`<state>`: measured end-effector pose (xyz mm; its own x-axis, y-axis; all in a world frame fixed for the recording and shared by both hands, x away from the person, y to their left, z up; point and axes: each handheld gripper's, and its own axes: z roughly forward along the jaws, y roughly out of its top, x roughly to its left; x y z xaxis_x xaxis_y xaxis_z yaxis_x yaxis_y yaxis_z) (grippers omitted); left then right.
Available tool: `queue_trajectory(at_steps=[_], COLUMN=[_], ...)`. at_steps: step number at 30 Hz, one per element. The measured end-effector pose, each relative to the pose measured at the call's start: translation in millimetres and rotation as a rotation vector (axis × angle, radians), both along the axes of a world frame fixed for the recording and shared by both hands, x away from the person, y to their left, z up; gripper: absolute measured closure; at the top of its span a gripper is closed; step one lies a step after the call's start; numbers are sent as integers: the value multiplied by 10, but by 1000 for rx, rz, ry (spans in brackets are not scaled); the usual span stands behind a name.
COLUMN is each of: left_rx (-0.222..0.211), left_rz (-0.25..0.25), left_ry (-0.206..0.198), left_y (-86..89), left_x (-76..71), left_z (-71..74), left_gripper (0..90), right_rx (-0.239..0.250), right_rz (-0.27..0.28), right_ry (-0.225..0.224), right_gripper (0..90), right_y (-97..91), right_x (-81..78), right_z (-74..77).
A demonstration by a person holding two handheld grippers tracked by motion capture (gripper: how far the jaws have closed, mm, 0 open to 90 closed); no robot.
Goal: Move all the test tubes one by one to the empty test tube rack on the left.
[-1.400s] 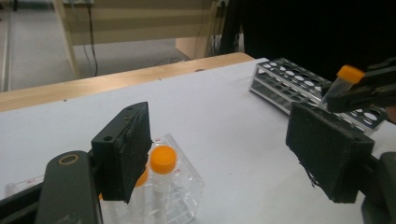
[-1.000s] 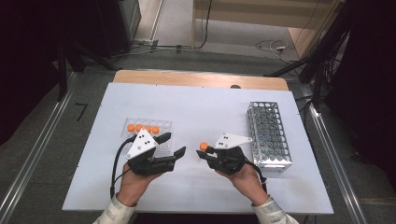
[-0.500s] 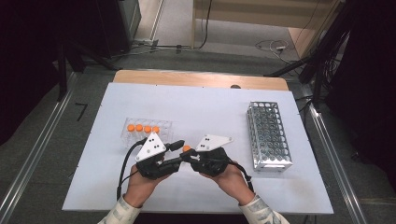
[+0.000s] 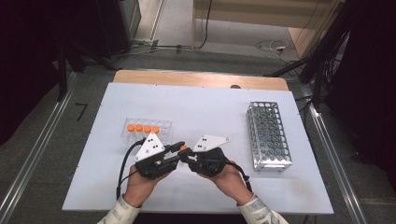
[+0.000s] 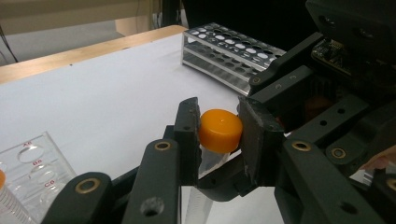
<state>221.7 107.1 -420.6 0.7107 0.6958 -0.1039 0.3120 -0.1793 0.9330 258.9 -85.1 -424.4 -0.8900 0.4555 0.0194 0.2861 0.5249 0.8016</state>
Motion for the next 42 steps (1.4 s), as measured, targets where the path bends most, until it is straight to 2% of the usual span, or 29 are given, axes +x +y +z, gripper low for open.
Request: queue_trajectory(at_steps=[4,5,9,11,14,19,23,30,37,42], left_rx=[4,1,-10,-14,-34,-67,-90,-114,-129,-97], left_rz=[8,5,8,12,26,53,86,147,218,307], left_ry=[-2,0,-5,-9,-4,-3,-6,-3,-14,-45], left_y=[-5,1,34,68,145,331,517,785,1100,1308], left_x=[-3,0,-13,-16,-10,-20,-20,-10,-54,-99], left_z=[1,4,38,61,101,216,307,370,473,527], left_gripper=[706,707,708,708,708,707,707,707,707,707], right_rx=[0,1,-13,-14,3,8,33,27,26,42], right_rz=[-5,-4,4,-6,-31,-87,-139,-188,-217,-240], right_ry=[6,3,20,22,41,47,65,71,76,67], right_gripper=[713,685,367,298,248,220,218,218,218,218], right_y=[1,2,14,-15,-105,-312,-526,-706,-820,-923], right_x=[1,1,19,29,57,100,148,200,217,222], right_z=[-8,-8,-3,6,22,-16,-57,-89,-102,-64])
